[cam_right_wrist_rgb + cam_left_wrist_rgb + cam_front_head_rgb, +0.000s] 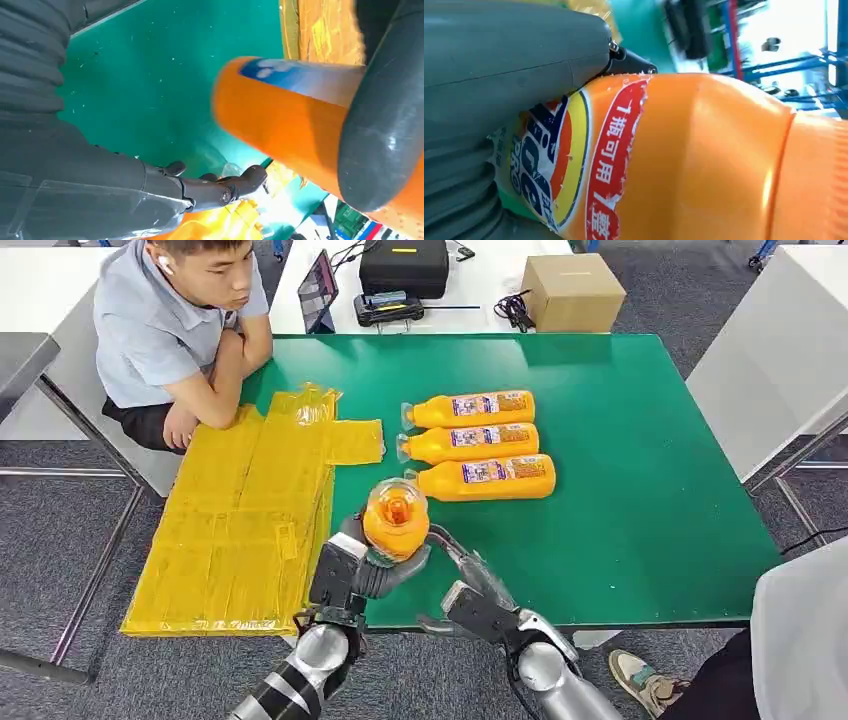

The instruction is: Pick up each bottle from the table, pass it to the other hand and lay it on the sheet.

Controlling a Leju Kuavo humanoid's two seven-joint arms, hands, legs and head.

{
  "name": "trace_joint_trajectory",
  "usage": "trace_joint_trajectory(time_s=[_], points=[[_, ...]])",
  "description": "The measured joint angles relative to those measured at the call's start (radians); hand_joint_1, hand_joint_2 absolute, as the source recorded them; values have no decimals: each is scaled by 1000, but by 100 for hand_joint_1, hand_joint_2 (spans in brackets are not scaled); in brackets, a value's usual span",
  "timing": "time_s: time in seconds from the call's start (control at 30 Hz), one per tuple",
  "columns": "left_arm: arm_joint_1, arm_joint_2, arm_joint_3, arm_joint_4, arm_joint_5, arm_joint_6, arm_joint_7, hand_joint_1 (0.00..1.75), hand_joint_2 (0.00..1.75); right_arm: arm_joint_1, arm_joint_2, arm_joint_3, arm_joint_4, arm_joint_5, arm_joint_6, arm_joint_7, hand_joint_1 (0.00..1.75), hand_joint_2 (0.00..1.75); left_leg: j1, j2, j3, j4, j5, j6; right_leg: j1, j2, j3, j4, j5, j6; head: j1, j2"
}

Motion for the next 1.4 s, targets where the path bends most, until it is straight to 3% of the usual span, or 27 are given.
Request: trace_joint_trajectory(time_s=[0.37,0.7,0.8,1.1,1.2,1.4], points=[[-17,85,109,-97,-565,31,197,175,175,24,12,-35,-31,14,14,-24,0,175,0,1,0,0,0,0,0,0,0,0,0,0,0,0],[-28,193,280,-137,-767,-17,282,175,175,68,25,-85,-156,-17,47,-31,0,175,1,0,0,0,1,0,0,0,-1,0,0,0,0,0],[-48,218,299,-102,-896,-24,316,175,175,66,28,-85,-163,-18,55,-32,0,175,1,0,0,0,1,0,0,0,0,0,0,0,0,0],[-63,247,320,-55,-931,-41,336,175,175,66,31,-86,-168,-19,57,-34,0,175,1,0,0,0,1,0,0,0,-1,0,0,0,0,0],[-88,260,318,-2,-1033,-110,414,175,175,63,32,-87,-168,-23,66,-36,0,175,1,0,0,0,1,0,0,0,-1,0,0,0,0,0],[-160,277,315,175,-1210,-114,498,175,175,53,37,-92,-168,-32,84,-40,0,175,1,1,0,0,2,-1,0,0,-1,1,0,0,0,0]])
